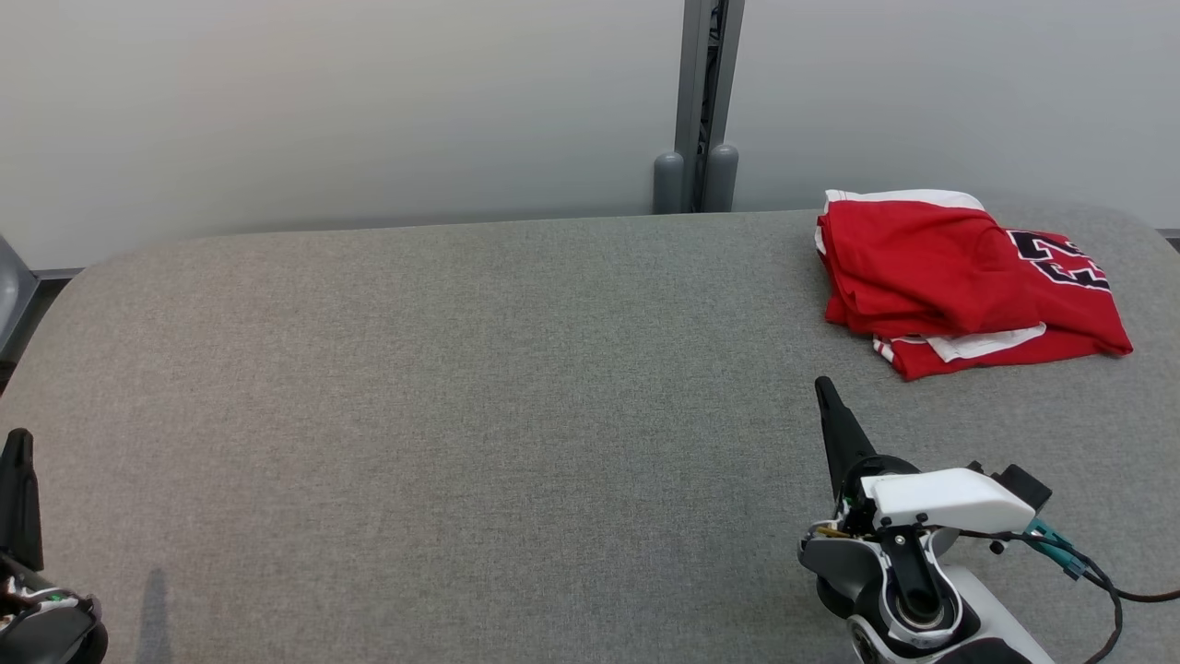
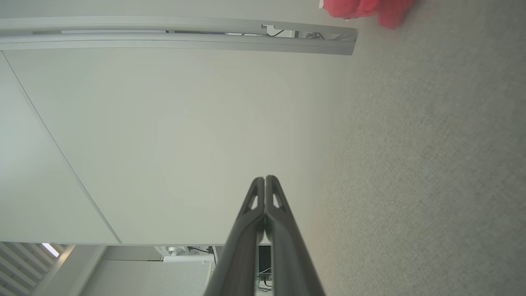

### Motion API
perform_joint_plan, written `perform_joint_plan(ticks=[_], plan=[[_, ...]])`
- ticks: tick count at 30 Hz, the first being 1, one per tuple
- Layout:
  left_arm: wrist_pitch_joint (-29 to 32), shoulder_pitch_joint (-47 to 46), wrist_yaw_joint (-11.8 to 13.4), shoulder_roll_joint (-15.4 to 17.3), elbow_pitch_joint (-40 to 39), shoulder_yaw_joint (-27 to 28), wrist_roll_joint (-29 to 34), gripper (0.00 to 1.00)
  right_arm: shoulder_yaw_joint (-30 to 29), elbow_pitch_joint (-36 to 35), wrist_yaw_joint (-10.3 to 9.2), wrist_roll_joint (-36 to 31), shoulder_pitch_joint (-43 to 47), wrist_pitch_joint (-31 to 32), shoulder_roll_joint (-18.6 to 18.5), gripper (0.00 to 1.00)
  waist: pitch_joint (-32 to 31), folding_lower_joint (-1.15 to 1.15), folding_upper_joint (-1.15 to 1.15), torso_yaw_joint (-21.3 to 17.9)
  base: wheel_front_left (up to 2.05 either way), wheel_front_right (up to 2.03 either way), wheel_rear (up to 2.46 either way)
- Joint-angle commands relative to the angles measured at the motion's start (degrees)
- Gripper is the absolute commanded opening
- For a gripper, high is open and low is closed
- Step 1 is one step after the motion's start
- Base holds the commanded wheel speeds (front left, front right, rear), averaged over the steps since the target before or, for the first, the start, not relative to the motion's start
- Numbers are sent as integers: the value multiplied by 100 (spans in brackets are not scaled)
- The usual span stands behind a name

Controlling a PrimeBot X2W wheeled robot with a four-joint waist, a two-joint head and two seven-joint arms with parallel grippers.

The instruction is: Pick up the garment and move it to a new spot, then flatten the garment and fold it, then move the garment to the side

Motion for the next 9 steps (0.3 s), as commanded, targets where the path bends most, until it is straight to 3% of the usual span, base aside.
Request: perform_joint_plan(ticks=[1, 9], plan=[[-18, -16, -29, 22, -5, -6, -32, 0, -19, -3, 12, 18, -32, -16, -33, 0, 0, 0, 0, 0, 0, 0, 0], [-16, -14, -29, 24, -5, -10, -35, 0, -18, -3, 12, 18, -32, -16, -33, 0, 0, 0, 0, 0, 0, 0, 0]])
